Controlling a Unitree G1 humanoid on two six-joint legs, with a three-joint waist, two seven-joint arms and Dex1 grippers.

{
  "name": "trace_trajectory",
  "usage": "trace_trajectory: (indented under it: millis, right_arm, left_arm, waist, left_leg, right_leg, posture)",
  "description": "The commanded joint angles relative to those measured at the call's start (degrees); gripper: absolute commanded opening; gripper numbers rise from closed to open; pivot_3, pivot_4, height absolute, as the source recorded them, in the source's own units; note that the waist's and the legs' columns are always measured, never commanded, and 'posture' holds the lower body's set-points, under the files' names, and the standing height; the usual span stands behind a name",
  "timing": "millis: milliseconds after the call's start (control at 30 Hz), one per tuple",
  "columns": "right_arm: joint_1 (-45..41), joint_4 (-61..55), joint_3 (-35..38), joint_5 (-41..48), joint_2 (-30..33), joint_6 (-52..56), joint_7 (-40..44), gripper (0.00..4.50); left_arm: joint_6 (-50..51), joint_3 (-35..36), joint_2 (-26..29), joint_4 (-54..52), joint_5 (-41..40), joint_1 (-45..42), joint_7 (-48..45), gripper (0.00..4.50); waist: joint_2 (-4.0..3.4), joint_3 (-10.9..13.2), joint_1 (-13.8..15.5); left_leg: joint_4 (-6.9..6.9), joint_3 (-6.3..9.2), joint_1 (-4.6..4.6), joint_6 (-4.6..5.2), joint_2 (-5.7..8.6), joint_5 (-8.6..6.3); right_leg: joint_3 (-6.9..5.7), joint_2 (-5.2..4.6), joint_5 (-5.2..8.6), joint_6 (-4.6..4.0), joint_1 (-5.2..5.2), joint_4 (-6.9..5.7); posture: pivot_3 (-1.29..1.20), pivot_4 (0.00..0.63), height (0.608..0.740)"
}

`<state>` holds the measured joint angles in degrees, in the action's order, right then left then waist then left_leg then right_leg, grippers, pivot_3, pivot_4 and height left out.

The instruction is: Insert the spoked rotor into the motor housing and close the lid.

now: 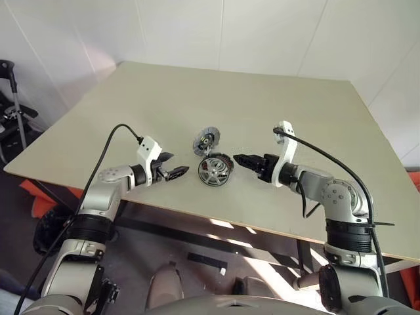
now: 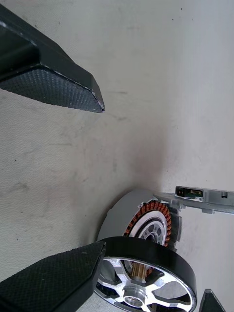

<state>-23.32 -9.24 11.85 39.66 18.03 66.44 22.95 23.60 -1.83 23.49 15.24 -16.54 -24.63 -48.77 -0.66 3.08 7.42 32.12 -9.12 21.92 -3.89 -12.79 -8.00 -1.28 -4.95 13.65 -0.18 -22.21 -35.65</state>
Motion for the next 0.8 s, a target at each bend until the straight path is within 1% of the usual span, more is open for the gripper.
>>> trace_trajectory:
  millis: [33, 133, 233, 367, 500, 800]
  right_arm:
    - [-0.31, -2.47, -1.57, 0.76, 0.42, -2.99, 2.77, 2.60]
    - [-0.52, -1.75, -3.25, 0.37, 0.22, -5.02, 4.63, 2.60]
    - [-0.74, -0.09, -6.47, -1.02, -0.42, -8.30, 7.16, 2.60]
    - [-1.55, 3.12, -8.64, -2.57, -1.43, -10.99, 8.23, 2.60]
    - [-2.08, 5.39, -9.25, -3.56, -1.29, -12.56, 9.29, 2.60]
    - [-1.41, 5.38, -9.48, -3.90, -1.32, -12.78, 10.17, 2.60]
  left_arm:
    - [-0.96, 0.31, 0.25, -0.51, -0.08, -1.64, -0.50, 4.50]
    - [-0.93, 0.24, 0.29, -0.45, -0.05, -1.75, -0.56, 4.50]
    - [-0.79, 0.23, 0.37, -0.61, -0.03, -1.66, -0.55, 4.50]
    - [-0.58, 0.36, 0.48, -1.10, -0.09, -1.41, -0.41, 4.50]
    - [-0.35, 0.69, 0.85, -1.92, -0.20, -0.76, -0.18, 4.50]
    - [-0.41, 0.79, 1.01, -1.97, -0.23, -0.68, 0.05, 4.50]
  waist:
    - [0.00, 0.00, -0.04]
    - [0.00, 0.00, -0.05]
    - [0.00, 0.00, -0.08]
    - [0.00, 0.00, -0.14]
    - [0.00, 0.00, -0.06]
    - [0.00, 0.00, -0.13]
  left_leg:
    - [0.00, 0.00, -0.01, 0.00, 0.00, 0.00]
    - [0.00, 0.00, -0.02, 0.00, -0.01, 0.00]
    - [0.00, 0.00, 0.00, 0.00, 0.00, 0.00]
    - [-0.01, 0.00, 0.03, 0.03, -0.01, -0.01]
    - [0.01, 0.00, 0.06, 0.03, 0.00, -0.02]
    - [0.02, 0.01, 0.05, 0.04, -0.01, -0.02]
  right_leg:
    - [0.00, 0.00, 0.01, 0.02, 0.00, -0.01]
    - [0.00, 0.01, -0.01, -0.01, 0.00, -0.02]
    - [0.00, 0.00, -0.02, -0.04, 0.00, -0.01]
    - [-0.02, 0.01, -0.02, -0.06, -0.03, -0.01]
    - [-0.02, 0.00, -0.02, -0.06, -0.03, -0.01]
    - [-0.02, 0.01, -0.02, -0.06, -0.02, -0.01]
  posture:
    - [0.00, 0.000, 0.740]
    - [0.00, 0.000, 0.740]
    - [0.00, 0.000, 0.740]
    - [0.00, 0.000, 0.740]
    - [0.00, 0.000, 0.740]
    - [0.00, 0.000, 0.740]
